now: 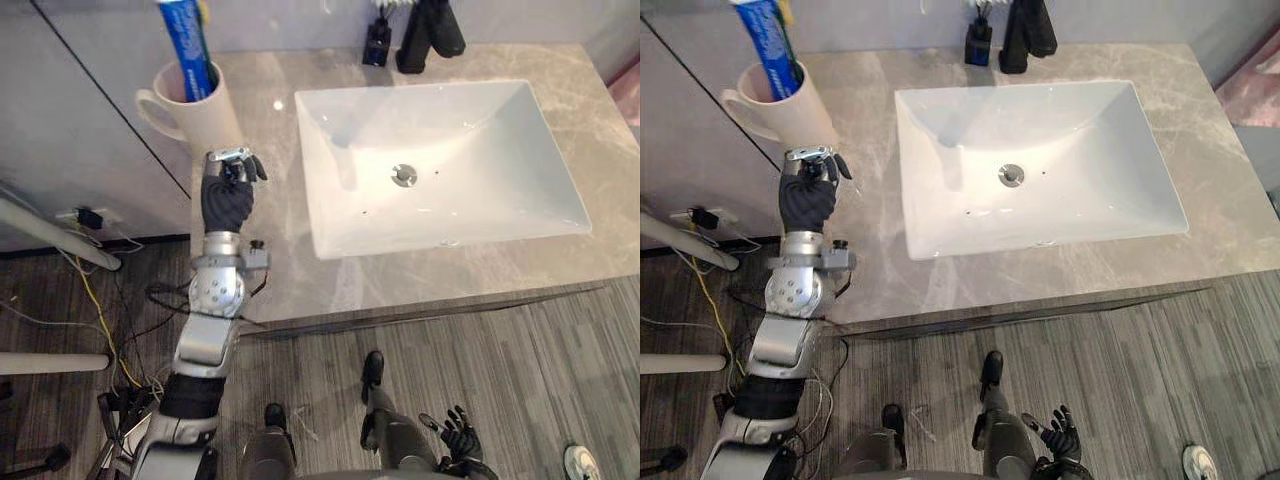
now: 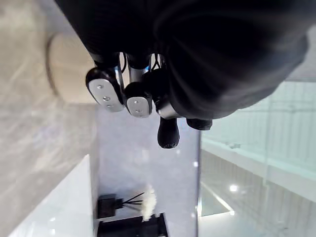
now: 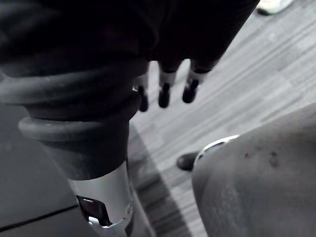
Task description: Organize washtable
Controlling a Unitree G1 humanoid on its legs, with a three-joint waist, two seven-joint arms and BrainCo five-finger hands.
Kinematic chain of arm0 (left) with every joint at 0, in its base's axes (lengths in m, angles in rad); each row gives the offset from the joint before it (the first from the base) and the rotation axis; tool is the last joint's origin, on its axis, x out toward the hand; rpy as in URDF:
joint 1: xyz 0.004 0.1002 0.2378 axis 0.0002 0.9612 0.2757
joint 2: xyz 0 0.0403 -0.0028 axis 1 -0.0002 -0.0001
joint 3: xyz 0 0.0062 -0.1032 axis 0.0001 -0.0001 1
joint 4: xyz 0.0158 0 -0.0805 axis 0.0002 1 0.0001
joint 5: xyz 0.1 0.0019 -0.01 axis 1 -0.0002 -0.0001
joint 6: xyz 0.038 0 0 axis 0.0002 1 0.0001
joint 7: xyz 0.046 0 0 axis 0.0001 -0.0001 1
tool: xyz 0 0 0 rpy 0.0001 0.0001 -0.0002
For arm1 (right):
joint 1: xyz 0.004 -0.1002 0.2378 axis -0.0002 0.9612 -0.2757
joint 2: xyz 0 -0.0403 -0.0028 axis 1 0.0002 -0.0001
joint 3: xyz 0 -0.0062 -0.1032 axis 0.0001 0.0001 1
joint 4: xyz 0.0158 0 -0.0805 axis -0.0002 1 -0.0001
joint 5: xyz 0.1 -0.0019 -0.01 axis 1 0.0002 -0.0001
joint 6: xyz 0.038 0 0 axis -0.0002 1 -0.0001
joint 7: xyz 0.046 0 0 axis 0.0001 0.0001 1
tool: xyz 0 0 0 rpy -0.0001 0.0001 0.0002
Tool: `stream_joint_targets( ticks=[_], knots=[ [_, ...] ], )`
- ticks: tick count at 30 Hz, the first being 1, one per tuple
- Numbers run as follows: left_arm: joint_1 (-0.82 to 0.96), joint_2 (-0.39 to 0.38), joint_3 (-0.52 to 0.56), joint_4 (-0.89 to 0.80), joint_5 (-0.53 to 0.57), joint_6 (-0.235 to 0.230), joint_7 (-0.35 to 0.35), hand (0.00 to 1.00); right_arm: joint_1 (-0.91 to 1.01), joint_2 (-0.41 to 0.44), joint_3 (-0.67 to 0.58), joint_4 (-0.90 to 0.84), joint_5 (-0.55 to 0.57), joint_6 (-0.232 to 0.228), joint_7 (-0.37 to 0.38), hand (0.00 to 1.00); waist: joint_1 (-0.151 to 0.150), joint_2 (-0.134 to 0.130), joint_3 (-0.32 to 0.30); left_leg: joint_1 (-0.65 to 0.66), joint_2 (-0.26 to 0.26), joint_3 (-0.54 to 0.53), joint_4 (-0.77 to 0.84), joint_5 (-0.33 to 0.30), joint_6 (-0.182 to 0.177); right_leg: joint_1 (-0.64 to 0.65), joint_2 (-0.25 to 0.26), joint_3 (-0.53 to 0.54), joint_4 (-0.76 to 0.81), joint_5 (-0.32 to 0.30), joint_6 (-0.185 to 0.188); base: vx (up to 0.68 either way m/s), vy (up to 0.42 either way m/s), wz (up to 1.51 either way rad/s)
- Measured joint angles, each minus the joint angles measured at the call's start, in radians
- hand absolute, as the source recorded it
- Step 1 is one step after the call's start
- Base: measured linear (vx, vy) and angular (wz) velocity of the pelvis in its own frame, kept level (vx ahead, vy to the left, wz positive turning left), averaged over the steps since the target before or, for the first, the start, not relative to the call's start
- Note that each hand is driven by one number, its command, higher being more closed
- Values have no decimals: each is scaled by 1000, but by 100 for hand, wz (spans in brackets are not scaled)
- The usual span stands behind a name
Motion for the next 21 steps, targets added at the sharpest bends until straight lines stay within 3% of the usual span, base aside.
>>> stream_joint_targets(
  ticks=[3, 6, 8, 11, 14, 18, 21],
  knots=[
    [122, -7, 37, -83, -17, -37, -11, 100, -8, -7, -15, 46, -1, 0, 1, 0, 7, 20, -47, 20, 0, -26, -16, 0, 0, 39, -3, -28, 0, -14, 2, 1, 23, 25],
    [243, -55, 130, -152, -11, -47, -7, 100, -20, -22, -26, 106, -1, 0, 2, 0, 32, 42, -89, 67, -1, -40, -35, 0, 1, 88, -4, -45, 0, -27, 9, 28, 28, 17],
    [351, -117, 242, -192, 65, -49, 15, 100, -39, -28, -44, 169, -2, 1, 2, 0, 54, 52, -122, 89, -2, -58, -42, 0, 1, 117, -6, -63, 0, -35, 12, 17, 28, 20],
    [452, -178, 324, -218, 98, -42, 21, 100, -48, -35, -51, 201, -3, 2, 2, 0, 59, 54, -136, 109, -2, -78, -45, 0, 1, 149, -8, -82, 0, -44, 15, 15, 13, 24],
    [584, -259, 400, -213, 101, -35, 19, 100, -51, -39, -64, 237, -10, 9, 7, 0, 88, 51, -162, 136, -1, -97, -49, 0, 2, 187, -10, -103, 0, -53, 17, 12, 17, 21],
    [687, -330, 505, -87, 100, -14, 16, 100, -43, -40, -63, 246, -12, 26, 25, 0, 104, 56, -180, 157, 0, -127, -48, -1, 3, 232, -13, -142, 0, -73, 24, -9, 5, 28],
    [711, -349, 553, 129, 98, 24, 15, 100, -42, -44, -51, 245, -14, 41, 30, 0, 107, 58, -185, 170, 4, -142, -48, -4, 7, 258, -13, -163, 0, -73, 23, -10, -3, 18]
  ],
)
